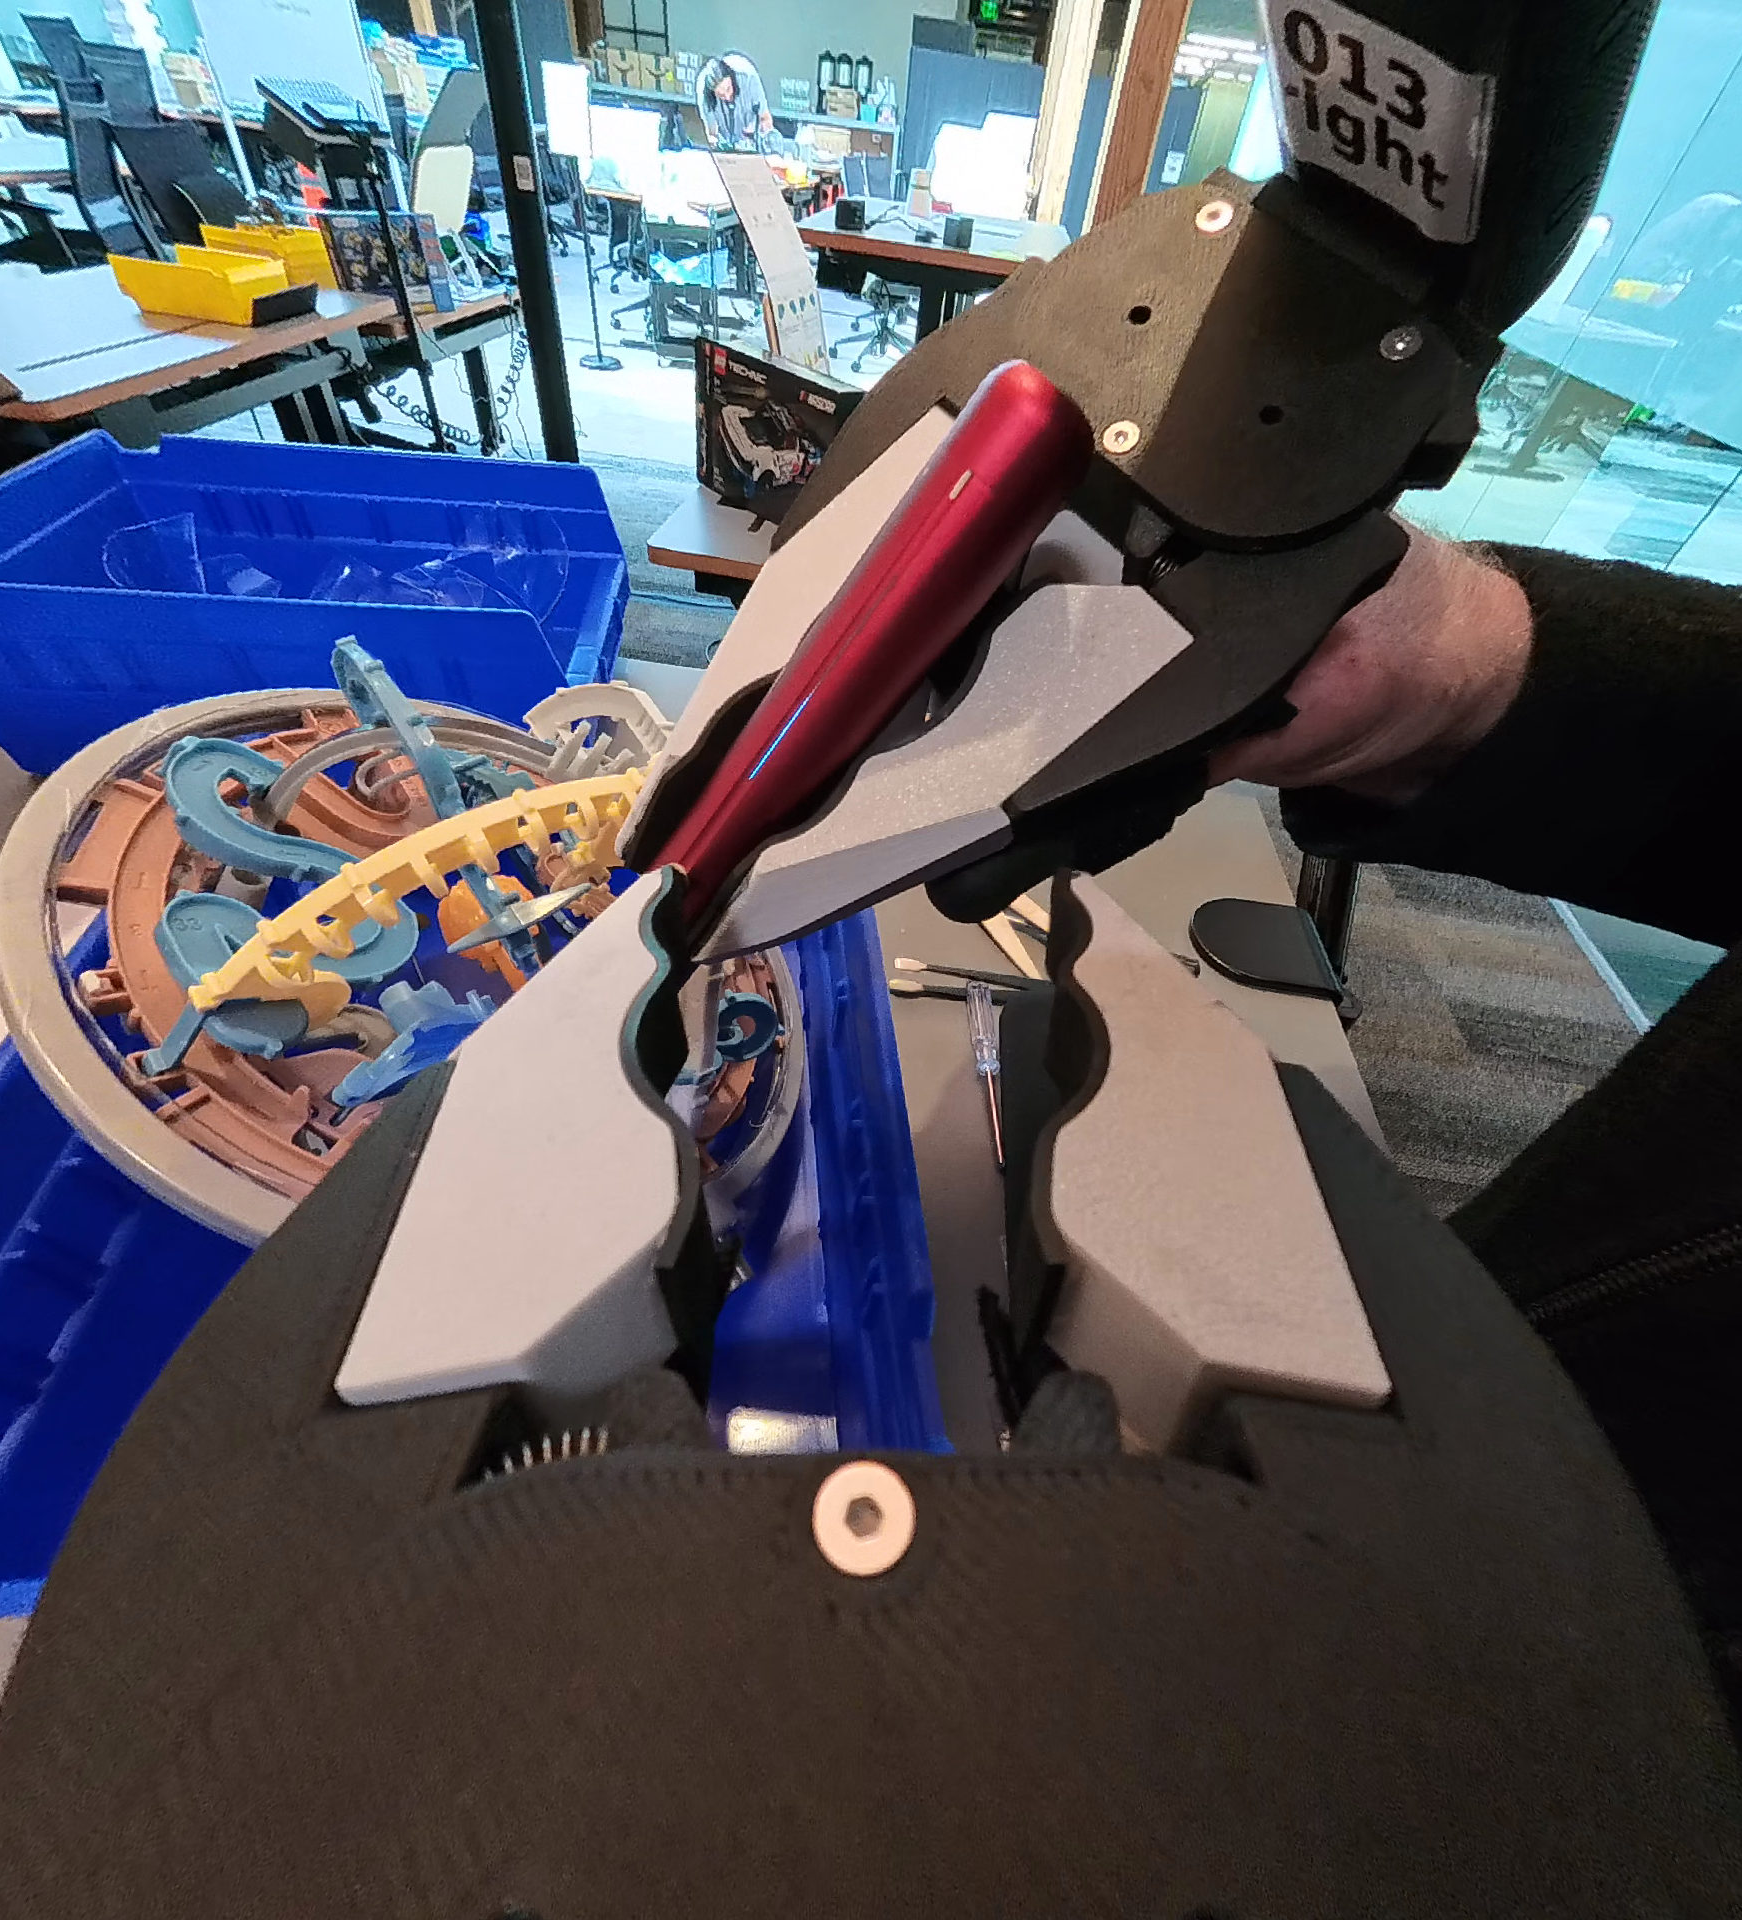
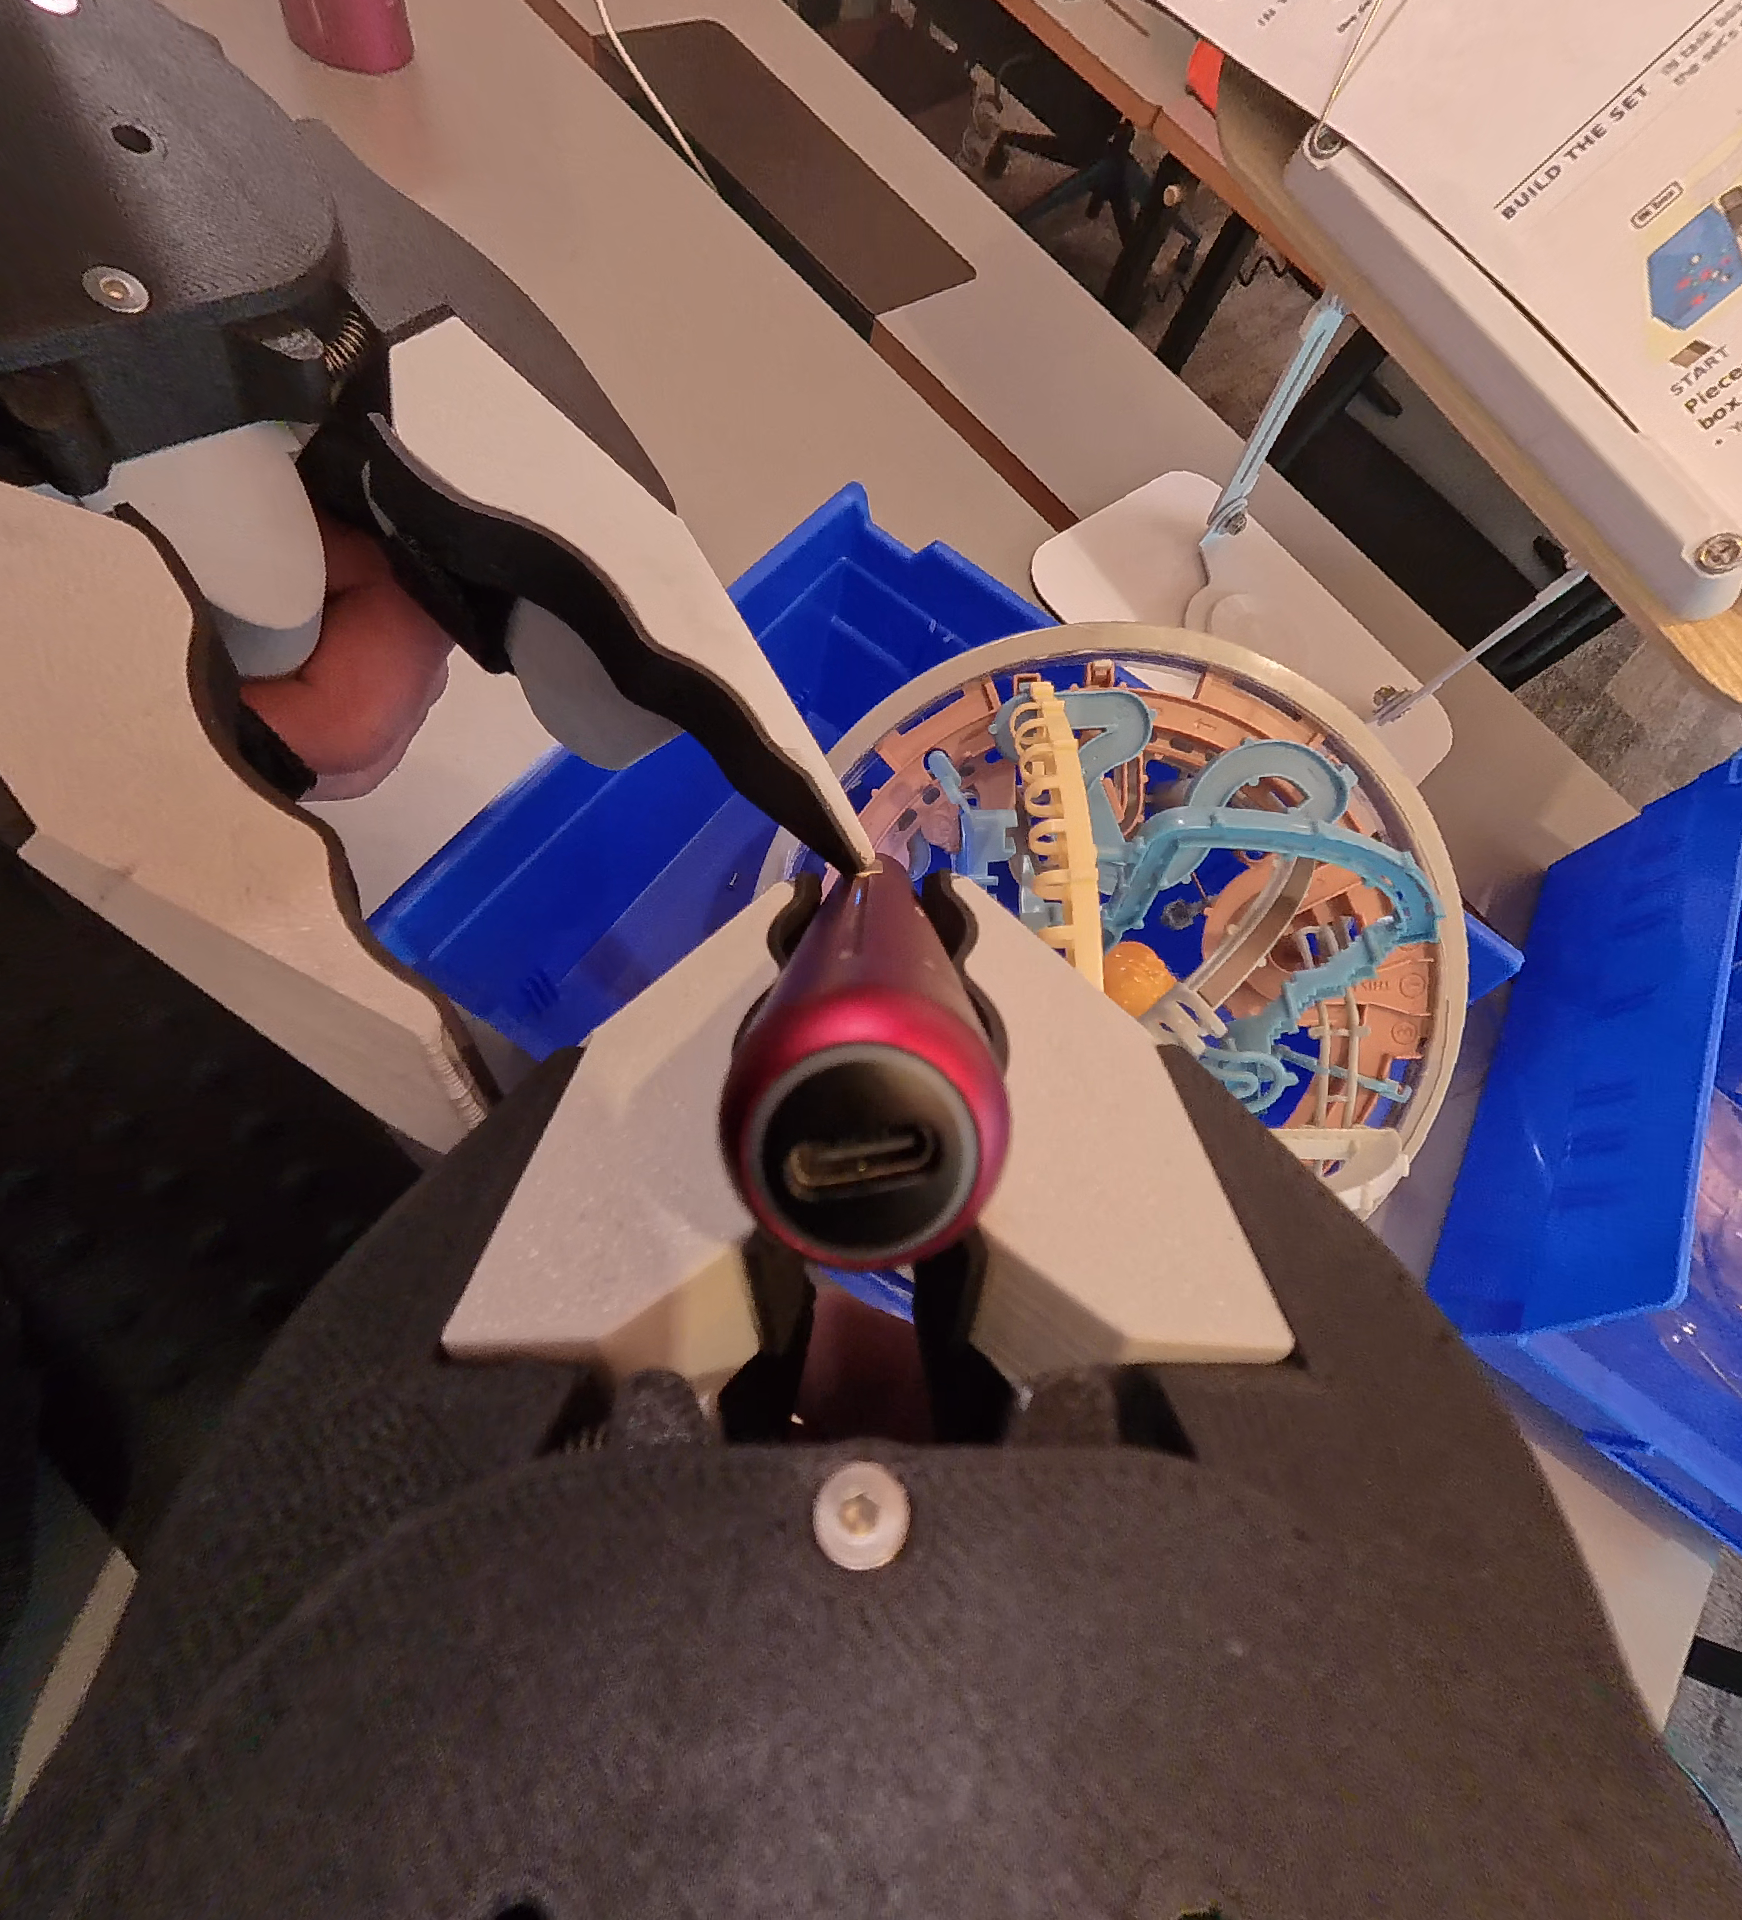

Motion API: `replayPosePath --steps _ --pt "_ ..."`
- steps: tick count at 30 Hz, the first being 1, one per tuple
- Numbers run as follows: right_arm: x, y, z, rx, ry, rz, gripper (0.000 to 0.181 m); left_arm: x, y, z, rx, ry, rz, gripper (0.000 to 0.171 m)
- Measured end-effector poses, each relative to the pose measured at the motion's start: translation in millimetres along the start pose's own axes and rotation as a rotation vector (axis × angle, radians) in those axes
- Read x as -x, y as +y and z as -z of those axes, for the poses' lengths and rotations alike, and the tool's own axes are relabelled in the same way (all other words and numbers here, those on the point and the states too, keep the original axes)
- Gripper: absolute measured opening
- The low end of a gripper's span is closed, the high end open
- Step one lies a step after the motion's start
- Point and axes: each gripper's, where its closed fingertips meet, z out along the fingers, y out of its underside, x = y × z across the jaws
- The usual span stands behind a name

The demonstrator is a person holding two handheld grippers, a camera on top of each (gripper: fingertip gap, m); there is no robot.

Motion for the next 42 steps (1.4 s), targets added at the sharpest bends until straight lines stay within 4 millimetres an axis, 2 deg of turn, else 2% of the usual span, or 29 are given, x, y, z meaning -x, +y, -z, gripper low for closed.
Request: replayPosePath --steps 13,24,32,37,42 --pt "0 1 -1 0.026 0.001 0.024 0.020 2 1 0 0.001 0.010 0.023 0.066" --pt "4 5 -4 0.015 0.011 0.035 0.018 -3 12 -6 0.034 0.017 0.030 0.070" --pt "8 3 11 -0.097 0.000 -0.010 0.019 -15 3 -8 0.012 -0.011 -0.064 0.071" --pt "14 9 14 -0.128 -0.002 -0.046 0.019 -26 -8 -10 -0.011 -0.016 -0.160 0.069" --pt "14 11 21 -0.158 -0.009 -0.079 0.019 -36 -11 -16 -0.002 -0.003 -0.199 0.074"
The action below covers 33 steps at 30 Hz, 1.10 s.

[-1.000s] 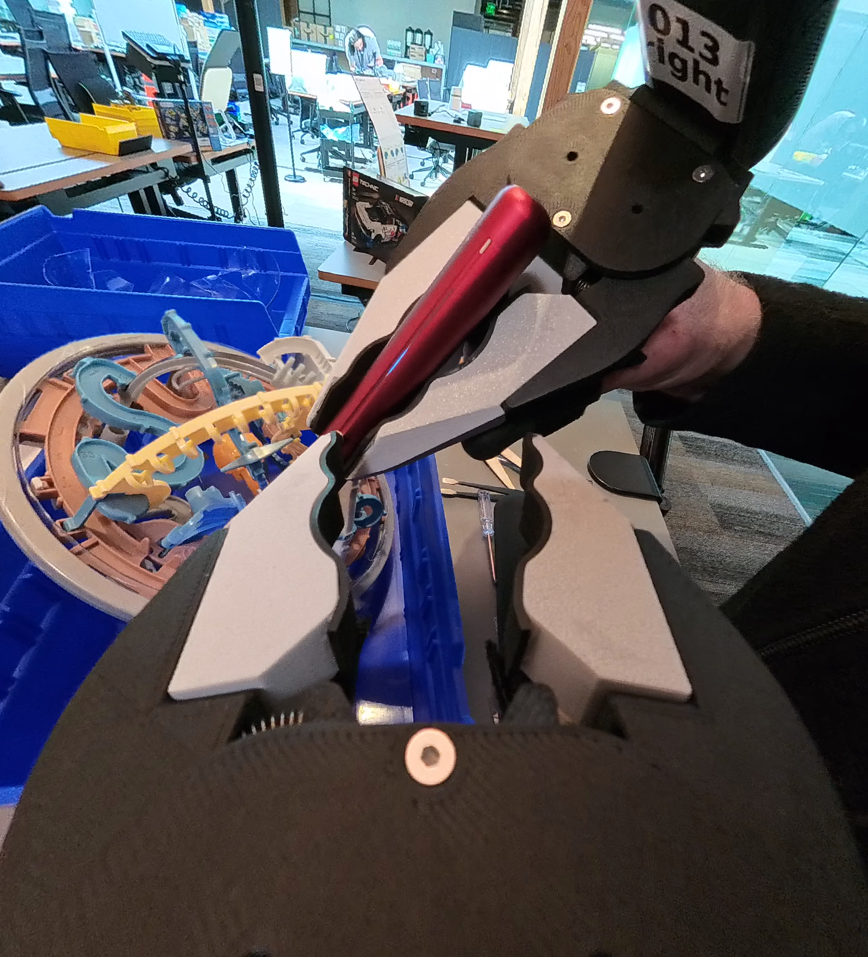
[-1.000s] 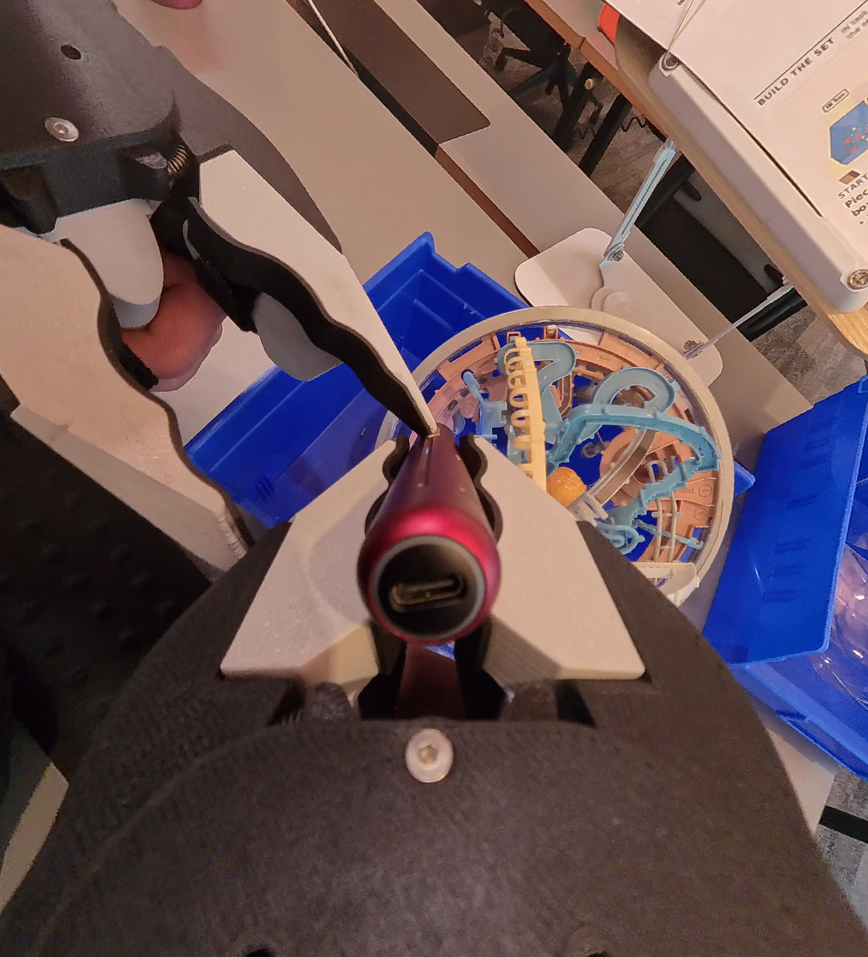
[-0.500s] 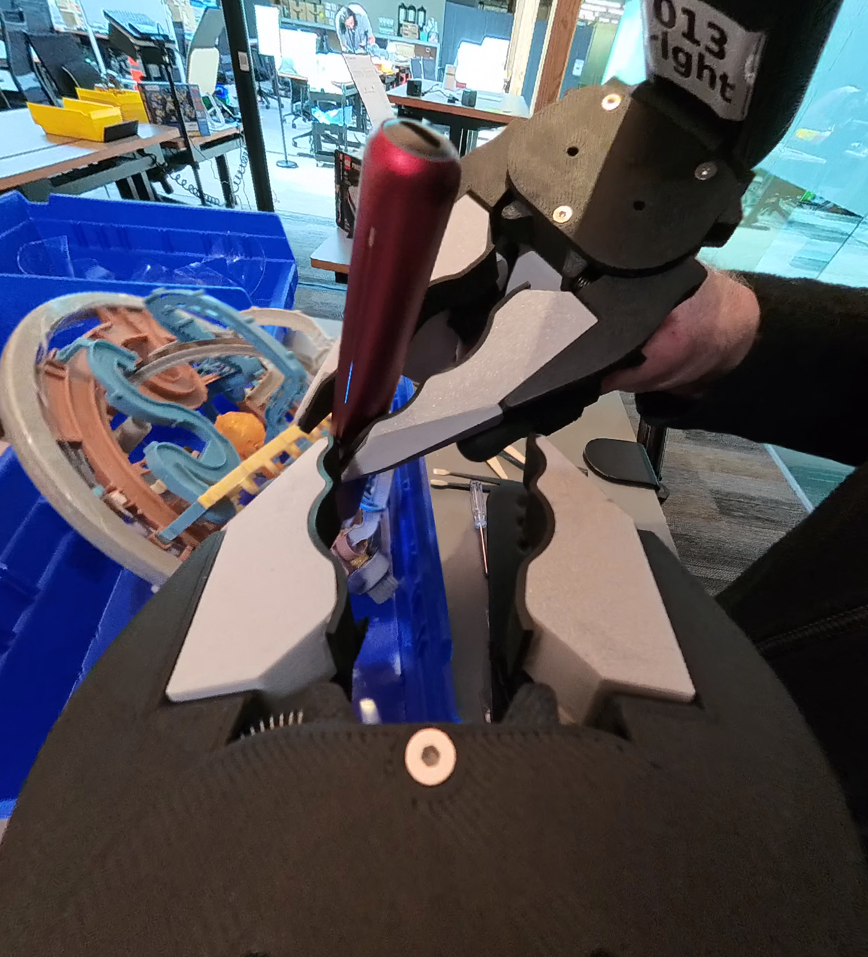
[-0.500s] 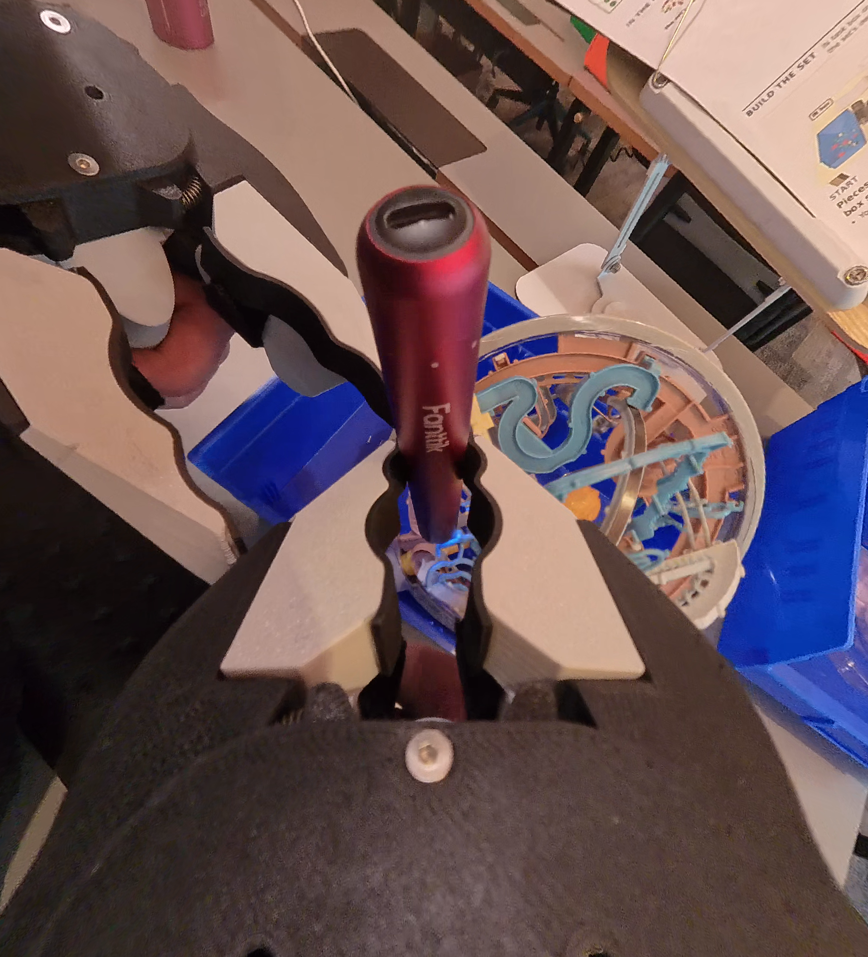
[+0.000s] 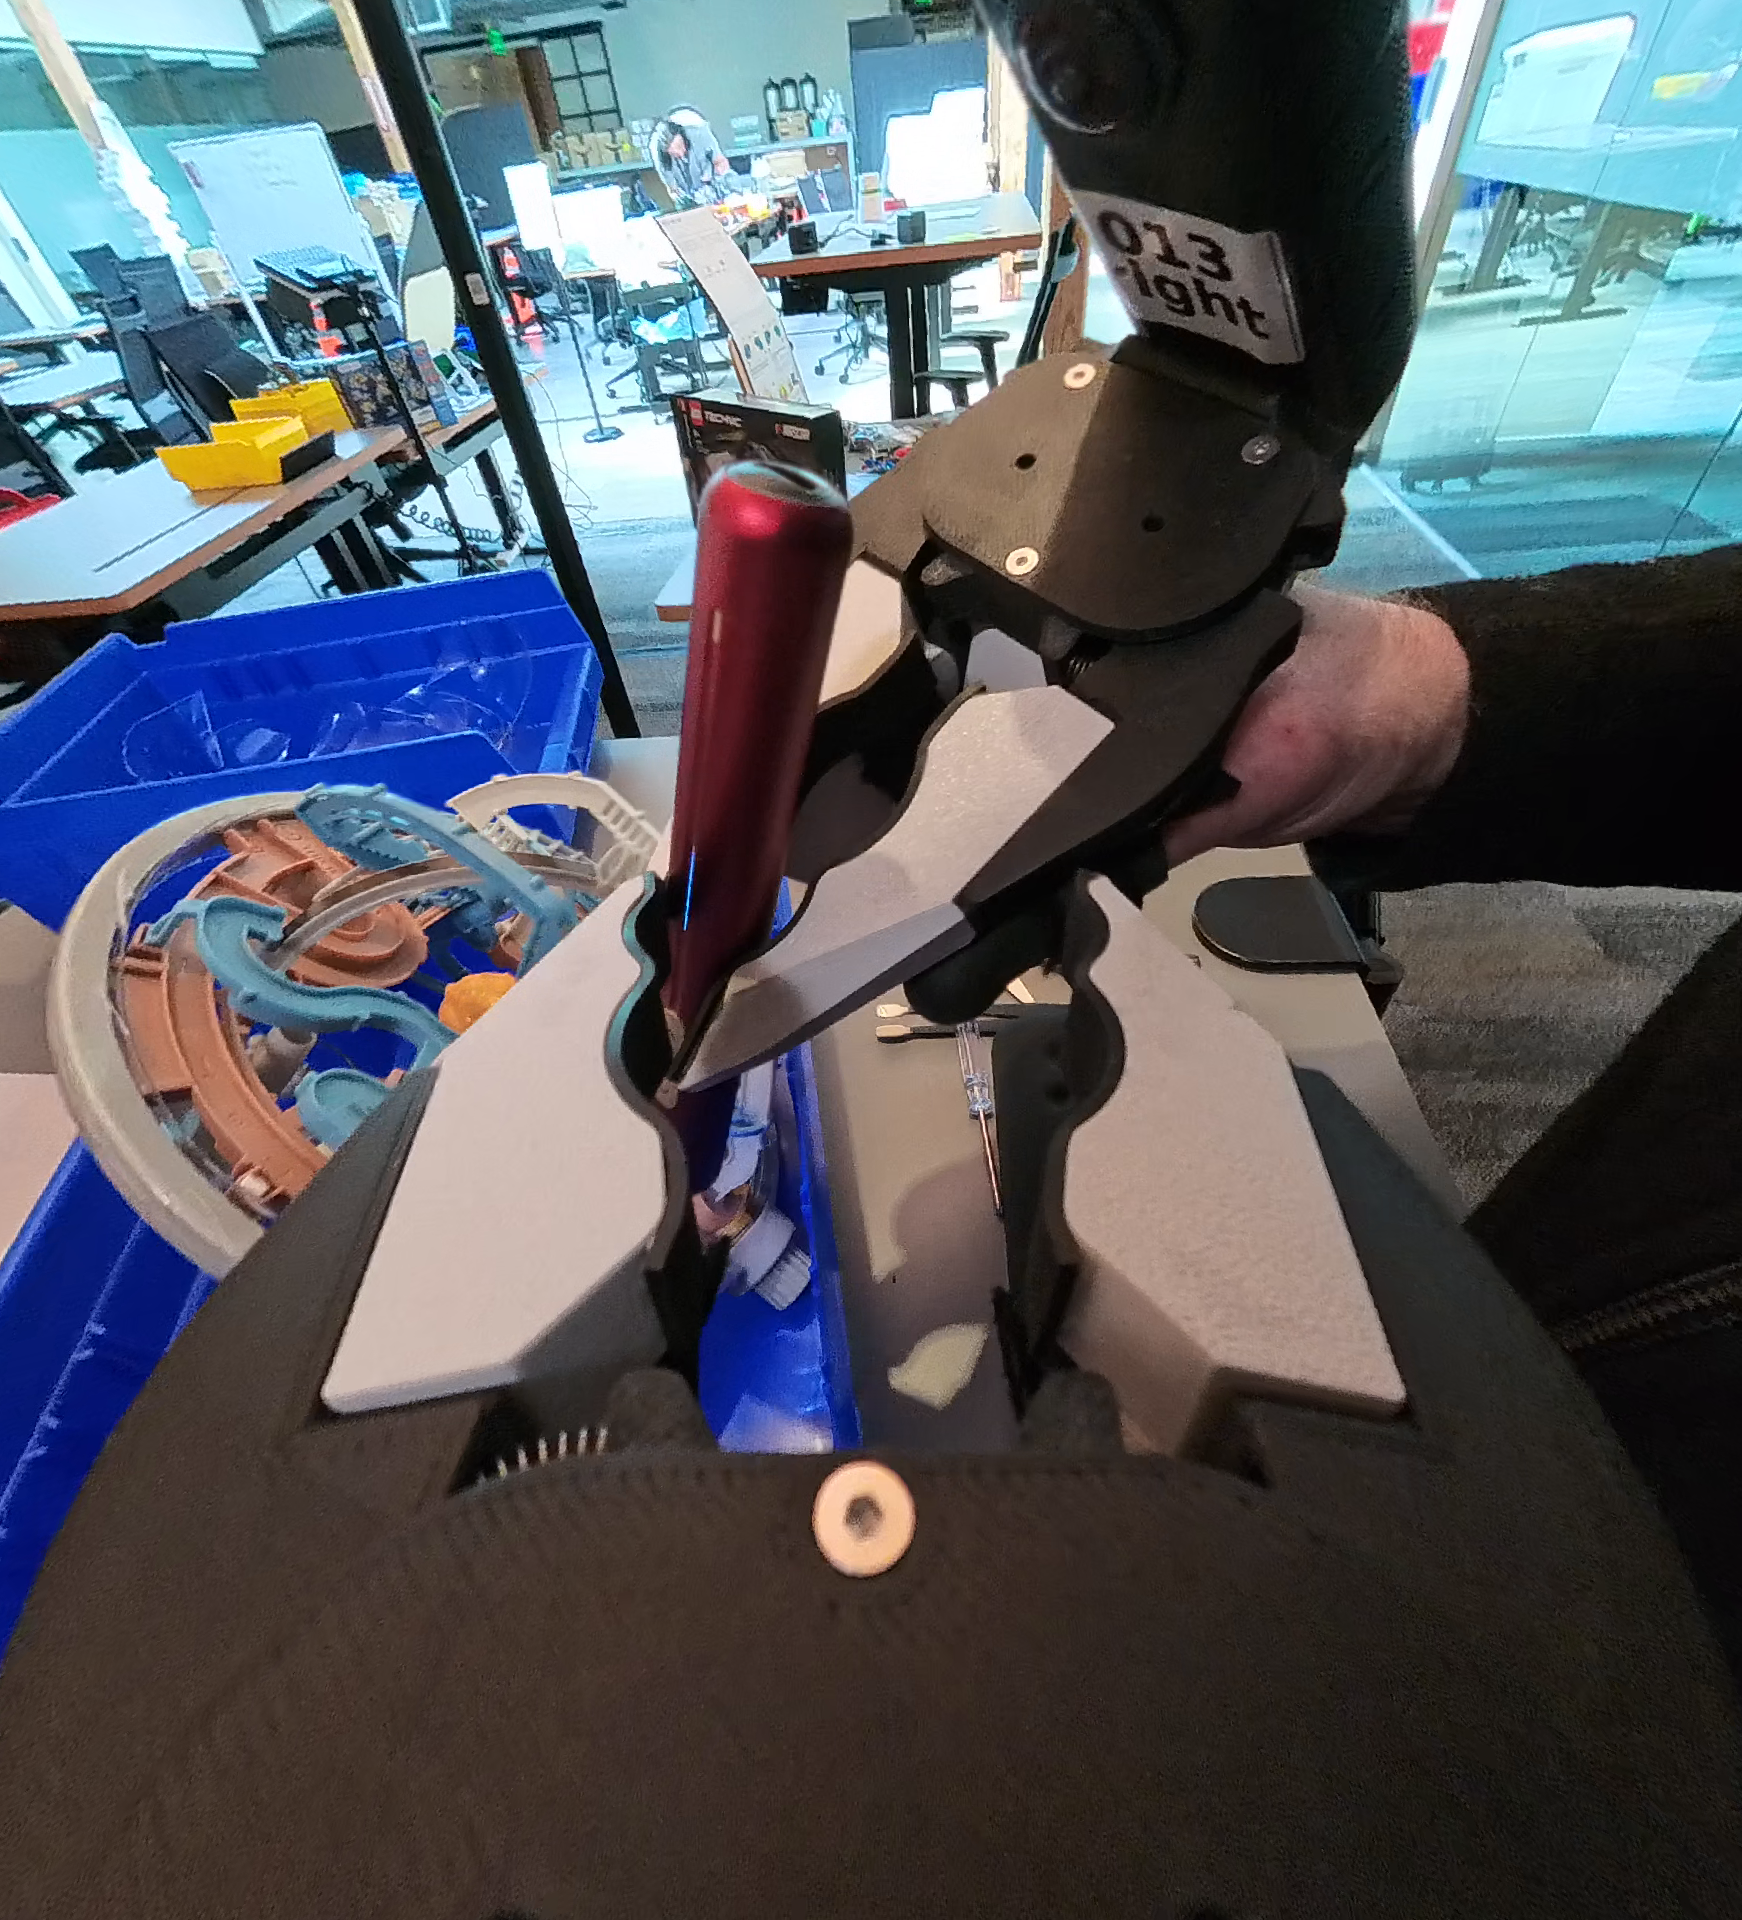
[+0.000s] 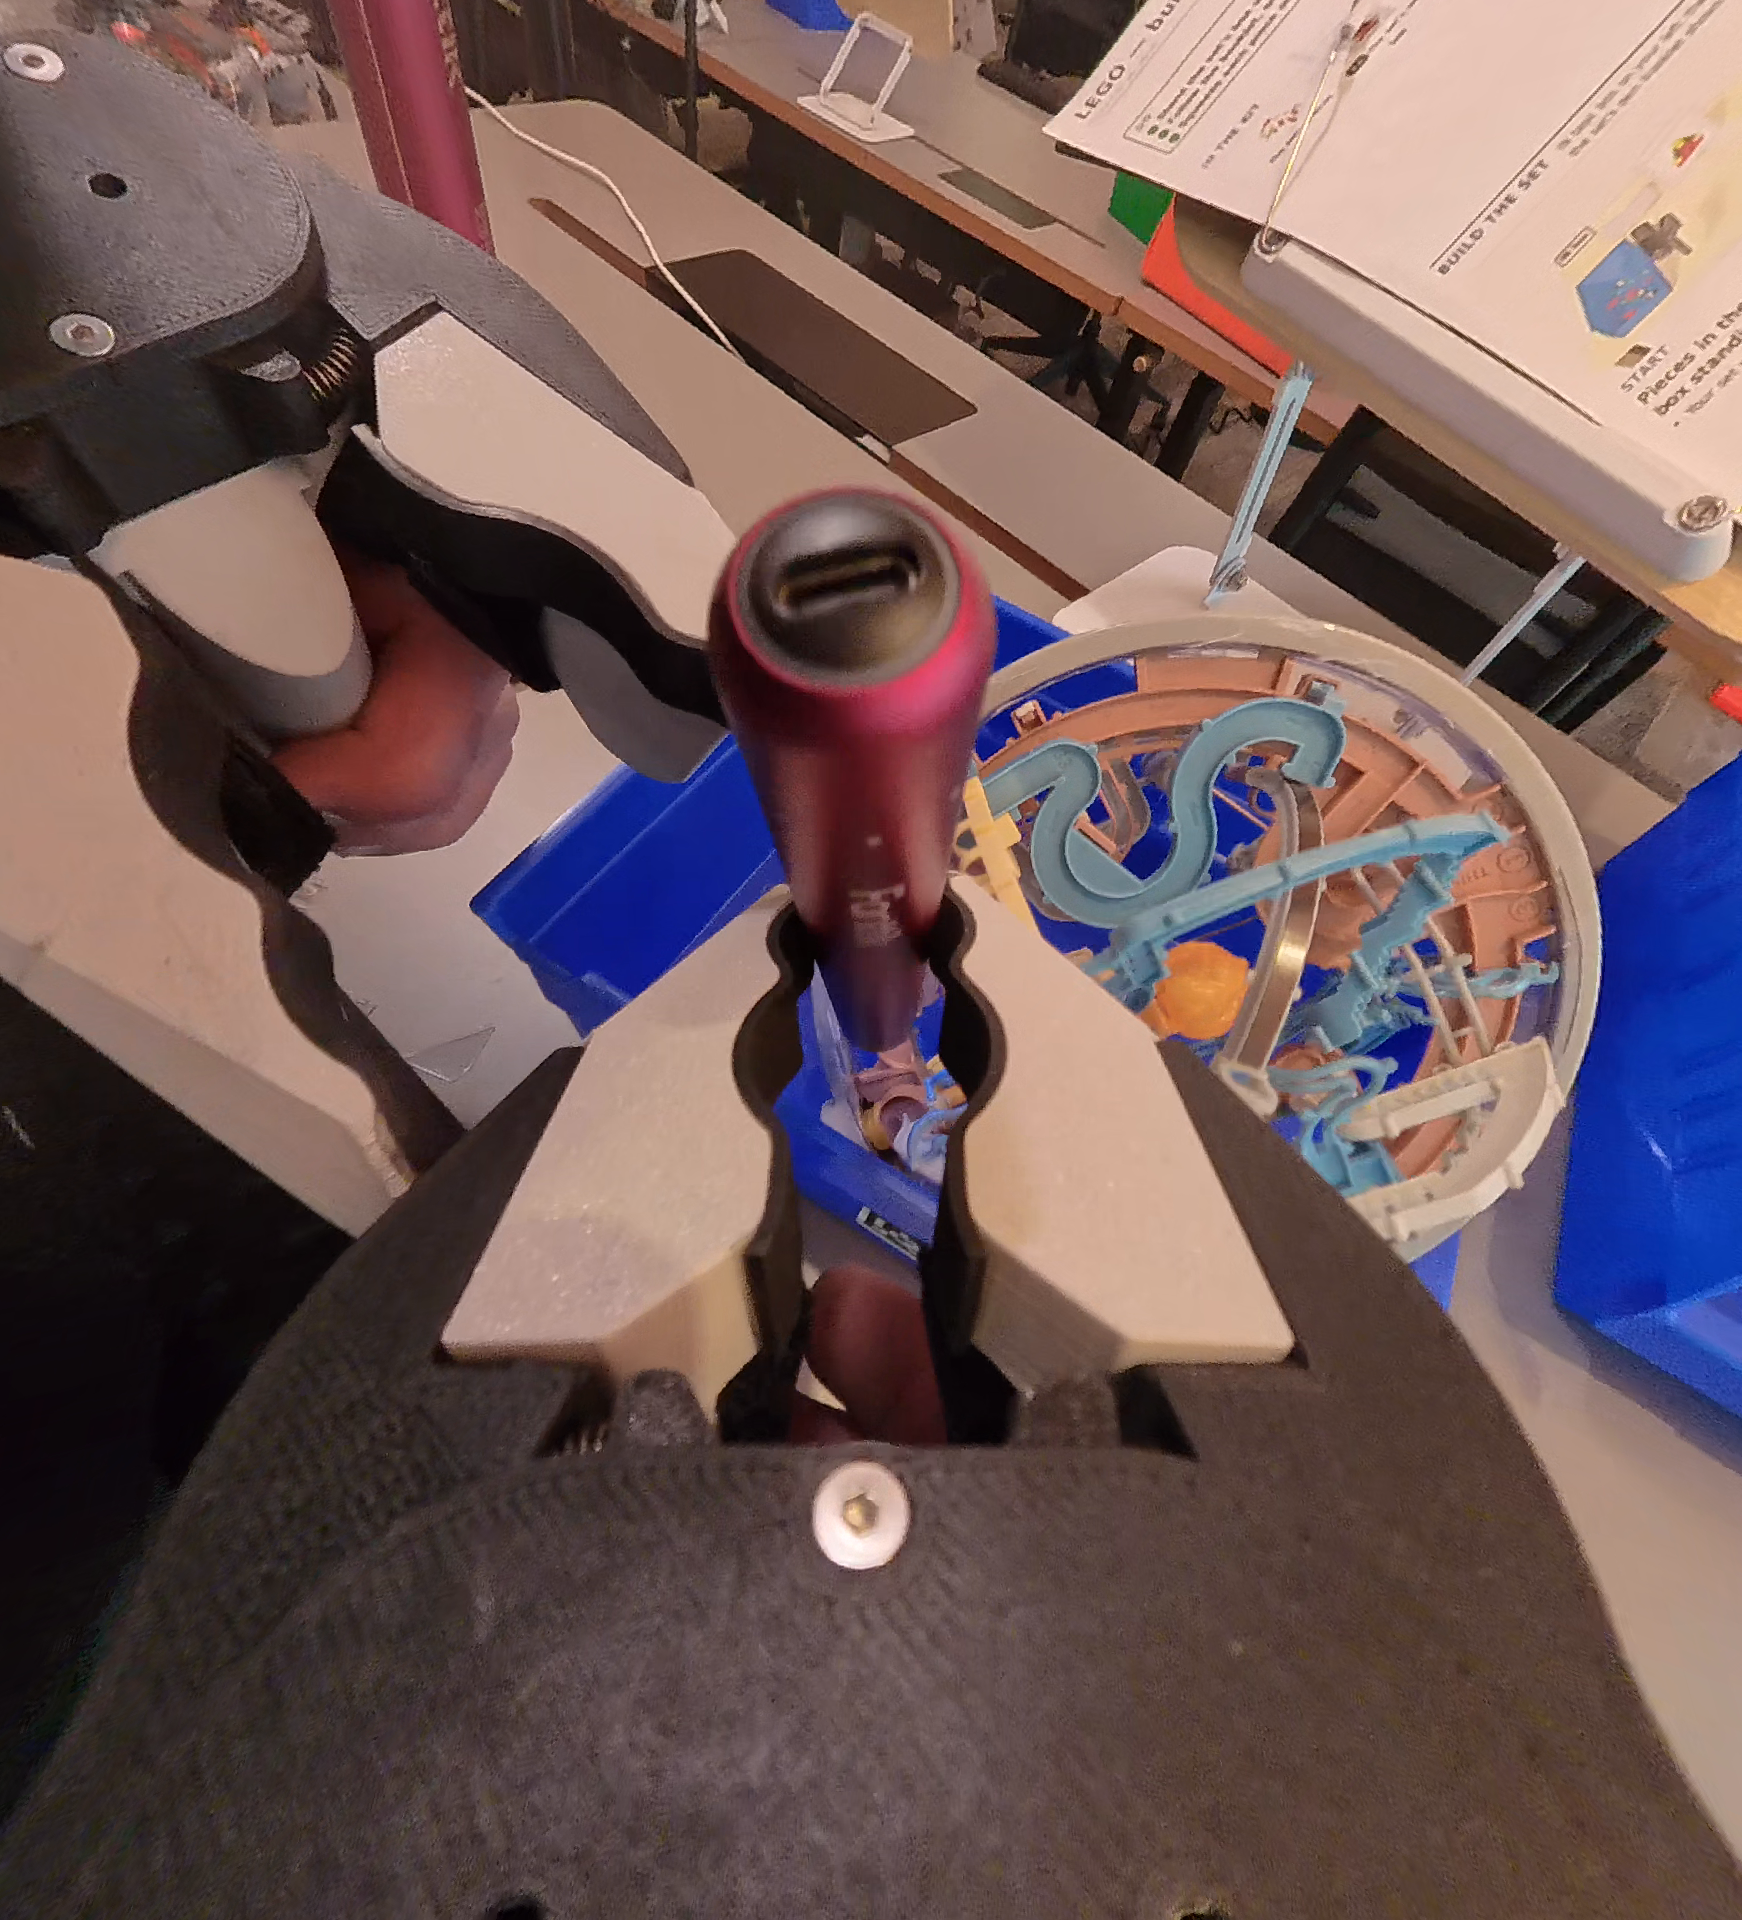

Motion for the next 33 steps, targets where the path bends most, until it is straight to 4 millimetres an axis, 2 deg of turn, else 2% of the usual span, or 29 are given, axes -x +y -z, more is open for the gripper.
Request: replayPosePath --steps 5,17,33 --pt "-1 5 6 -0.013 0.009 -0.022 0.019 -12 -2 -9 0.008 0.035 -0.028 0.080" --pt "-1 22 13 -0.043 0.053 -0.059 0.019 -27 8 -23 0.055 0.102 -0.050 0.084" --pt "-11 21 12 -0.115 0.098 -0.091 0.019 -26 8 -32 0.083 0.081 -0.083 0.089"
